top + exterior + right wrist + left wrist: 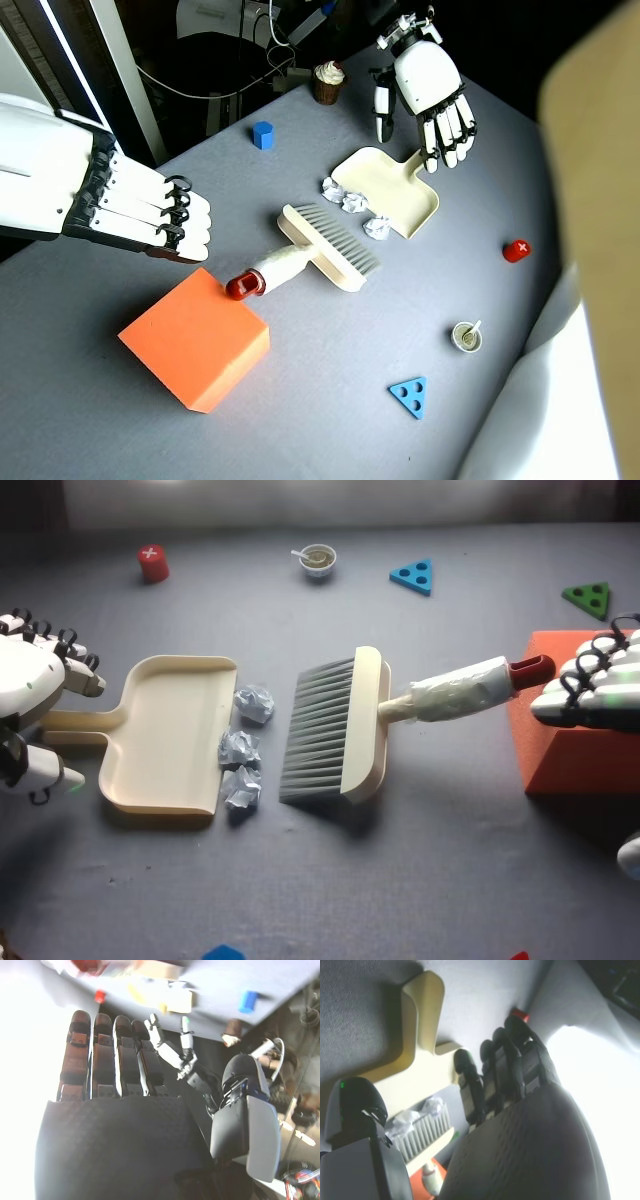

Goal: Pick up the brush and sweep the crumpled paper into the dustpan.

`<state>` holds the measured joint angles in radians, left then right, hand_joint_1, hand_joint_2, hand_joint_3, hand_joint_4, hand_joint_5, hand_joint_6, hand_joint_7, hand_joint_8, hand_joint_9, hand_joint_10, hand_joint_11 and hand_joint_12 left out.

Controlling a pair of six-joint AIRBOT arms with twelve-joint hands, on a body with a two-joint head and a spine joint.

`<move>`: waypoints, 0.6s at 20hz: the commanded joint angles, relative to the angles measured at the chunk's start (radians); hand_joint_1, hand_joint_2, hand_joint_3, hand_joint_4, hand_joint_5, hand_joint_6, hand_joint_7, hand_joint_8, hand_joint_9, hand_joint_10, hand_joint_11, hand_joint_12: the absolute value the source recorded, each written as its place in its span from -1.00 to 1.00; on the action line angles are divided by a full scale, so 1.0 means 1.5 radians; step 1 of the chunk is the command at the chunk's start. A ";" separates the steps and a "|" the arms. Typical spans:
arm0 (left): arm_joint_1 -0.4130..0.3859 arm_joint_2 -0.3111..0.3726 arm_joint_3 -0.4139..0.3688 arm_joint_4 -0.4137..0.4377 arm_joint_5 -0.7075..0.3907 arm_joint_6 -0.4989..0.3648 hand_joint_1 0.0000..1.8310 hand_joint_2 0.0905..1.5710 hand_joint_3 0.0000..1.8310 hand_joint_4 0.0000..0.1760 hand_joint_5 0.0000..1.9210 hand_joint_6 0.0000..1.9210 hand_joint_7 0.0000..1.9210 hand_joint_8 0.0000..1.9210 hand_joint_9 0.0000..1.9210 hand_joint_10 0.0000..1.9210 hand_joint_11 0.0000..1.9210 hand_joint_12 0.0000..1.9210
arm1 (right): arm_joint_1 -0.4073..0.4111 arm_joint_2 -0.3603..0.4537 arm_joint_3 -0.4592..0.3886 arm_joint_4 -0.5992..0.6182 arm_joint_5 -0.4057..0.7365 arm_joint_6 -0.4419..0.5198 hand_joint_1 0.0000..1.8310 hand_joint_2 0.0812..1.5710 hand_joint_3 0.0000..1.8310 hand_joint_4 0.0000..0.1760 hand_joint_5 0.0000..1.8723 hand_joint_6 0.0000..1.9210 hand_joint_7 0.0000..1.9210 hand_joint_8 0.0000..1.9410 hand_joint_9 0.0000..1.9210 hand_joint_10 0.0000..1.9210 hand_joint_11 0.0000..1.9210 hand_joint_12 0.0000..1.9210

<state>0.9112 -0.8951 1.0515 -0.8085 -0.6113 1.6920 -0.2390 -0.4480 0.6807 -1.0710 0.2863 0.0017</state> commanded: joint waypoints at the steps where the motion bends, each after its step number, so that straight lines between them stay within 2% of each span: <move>1: -0.003 -0.001 0.008 0.014 -0.060 -0.001 -0.03 0.24 -1.00 -0.77 -0.44 -0.99 -0.71 -1.00 -0.75 -1.00 -1.00 -0.25 | 0.016 0.008 0.003 -0.043 0.017 0.061 -0.96 0.32 -0.99 -1.00 -0.81 -0.99 -0.80 -1.00 -0.81 -1.00 -0.83 -1.00; 3: -0.001 -0.006 0.016 0.014 -0.059 -0.005 -0.05 0.24 -1.00 -0.70 -0.42 -0.99 -0.70 -1.00 -0.74 -1.00 -0.99 -0.24 | 0.037 0.008 -0.004 -0.248 -0.038 0.250 -0.94 0.33 -1.00 -1.00 -0.80 -0.99 -0.79 -0.99 -0.81 -1.00 -0.82 -1.00; 4: -0.001 -0.009 0.019 0.014 -0.058 -0.005 -0.05 0.24 -1.00 -0.67 -0.41 -0.99 -0.70 -1.00 -0.74 -1.00 -1.00 -0.23 | 0.045 0.007 -0.011 -0.314 -0.070 0.302 -0.93 0.33 -0.99 -1.00 -0.81 -0.99 -0.79 -0.99 -0.81 -1.00 -0.81 -1.00; 5: 0.000 -0.011 0.020 0.013 -0.058 -0.005 -0.06 0.25 -1.00 -0.73 -0.43 -1.00 -0.71 -1.00 -0.76 -1.00 -1.00 -0.26 | 0.049 0.007 -0.020 -0.369 -0.110 0.348 -0.93 0.33 -1.00 -1.00 -0.81 -1.00 -0.80 -1.00 -0.81 -1.00 -0.82 -1.00; 8: 0.001 -0.024 0.026 0.013 -0.058 -0.005 -0.06 0.26 -0.99 -0.75 -0.43 -1.00 -0.71 -1.00 -0.76 -1.00 -1.00 -0.27 | 0.052 0.008 -0.052 -0.588 -0.223 0.541 -0.93 0.33 -1.00 -1.00 -0.81 -1.00 -0.80 -1.00 -0.81 -1.00 -0.82 -1.00; 9: 0.002 -0.029 0.028 0.013 -0.058 -0.005 -0.06 0.27 -1.00 -0.70 -0.39 -0.99 -0.70 -1.00 -0.76 -1.00 -1.00 -0.27 | 0.052 0.008 -0.065 -0.650 -0.268 0.594 -0.94 0.33 -1.00 -1.00 -0.80 -0.99 -0.79 -1.00 -0.81 -1.00 -0.81 -0.99; 11: 0.004 -0.036 0.030 0.013 -0.058 -0.005 -0.05 0.26 -1.00 -0.76 -0.39 -0.99 -0.72 -1.00 -0.76 -1.00 -1.00 -0.26 | 0.049 0.008 -0.077 -0.717 -0.331 0.665 -0.94 0.33 -1.00 -1.00 -0.81 -1.00 -0.79 -1.00 -0.80 -1.00 -0.81 -0.99; 12: 0.005 -0.039 0.033 0.013 -0.059 -0.005 -0.05 0.25 -1.00 -0.71 -0.38 -0.99 -0.71 -1.00 -0.76 -1.00 -1.00 -0.24 | 0.045 0.008 -0.084 -0.738 -0.375 0.684 -0.95 0.33 -1.00 -1.00 -0.80 -1.00 -0.78 -0.99 -0.79 -0.99 -0.81 -0.99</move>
<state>0.9253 -0.9512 1.0924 -0.8089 -0.6037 1.6810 -0.1806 -0.4480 0.5549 -2.1555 -0.1627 1.0199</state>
